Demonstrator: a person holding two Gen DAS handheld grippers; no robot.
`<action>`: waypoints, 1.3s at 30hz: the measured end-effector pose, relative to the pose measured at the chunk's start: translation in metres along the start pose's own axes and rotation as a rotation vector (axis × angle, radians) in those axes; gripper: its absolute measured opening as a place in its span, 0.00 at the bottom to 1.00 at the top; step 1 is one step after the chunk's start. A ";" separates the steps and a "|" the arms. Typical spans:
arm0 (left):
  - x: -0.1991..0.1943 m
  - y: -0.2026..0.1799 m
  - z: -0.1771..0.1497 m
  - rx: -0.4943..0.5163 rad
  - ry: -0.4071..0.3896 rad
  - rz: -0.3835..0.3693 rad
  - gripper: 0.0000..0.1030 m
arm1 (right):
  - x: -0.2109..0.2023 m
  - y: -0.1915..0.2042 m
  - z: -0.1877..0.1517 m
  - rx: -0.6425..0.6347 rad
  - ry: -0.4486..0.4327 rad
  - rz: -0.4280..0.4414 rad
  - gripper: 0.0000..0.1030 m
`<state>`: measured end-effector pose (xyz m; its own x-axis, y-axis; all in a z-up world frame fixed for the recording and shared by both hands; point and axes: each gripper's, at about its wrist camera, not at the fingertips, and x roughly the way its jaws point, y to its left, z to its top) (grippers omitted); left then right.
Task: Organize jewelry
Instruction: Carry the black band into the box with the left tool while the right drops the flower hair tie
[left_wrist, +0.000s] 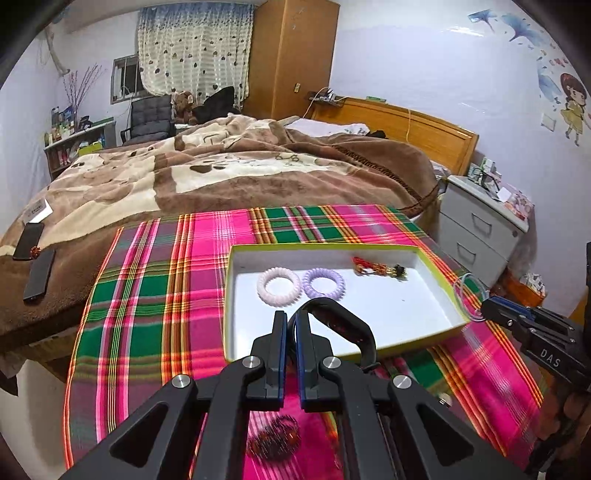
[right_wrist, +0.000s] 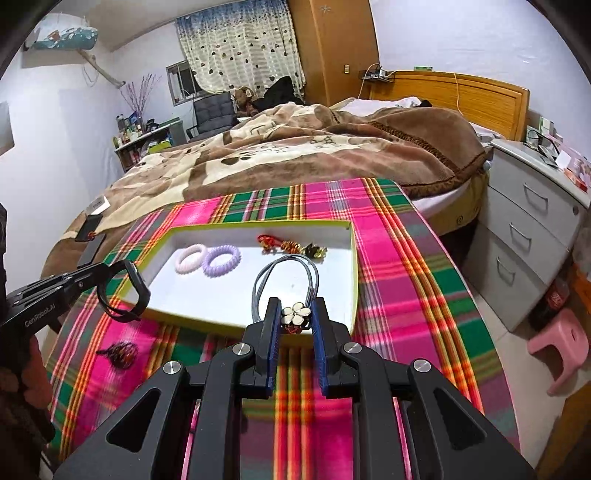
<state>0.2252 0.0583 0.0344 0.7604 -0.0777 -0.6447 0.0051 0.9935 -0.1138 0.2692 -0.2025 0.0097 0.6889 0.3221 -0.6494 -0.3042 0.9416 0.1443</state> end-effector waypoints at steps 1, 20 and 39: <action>0.005 0.002 0.002 -0.002 0.004 0.006 0.04 | 0.004 -0.001 0.001 0.002 0.004 0.000 0.16; 0.082 0.037 0.009 -0.023 0.110 0.078 0.03 | 0.095 -0.015 0.018 0.010 0.149 -0.036 0.16; 0.087 0.034 0.013 -0.009 0.097 0.068 0.04 | 0.098 -0.011 0.018 -0.022 0.144 -0.014 0.31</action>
<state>0.2998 0.0864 -0.0152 0.6926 -0.0187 -0.7211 -0.0499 0.9960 -0.0738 0.3519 -0.1797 -0.0426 0.5920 0.2897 -0.7520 -0.3108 0.9430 0.1186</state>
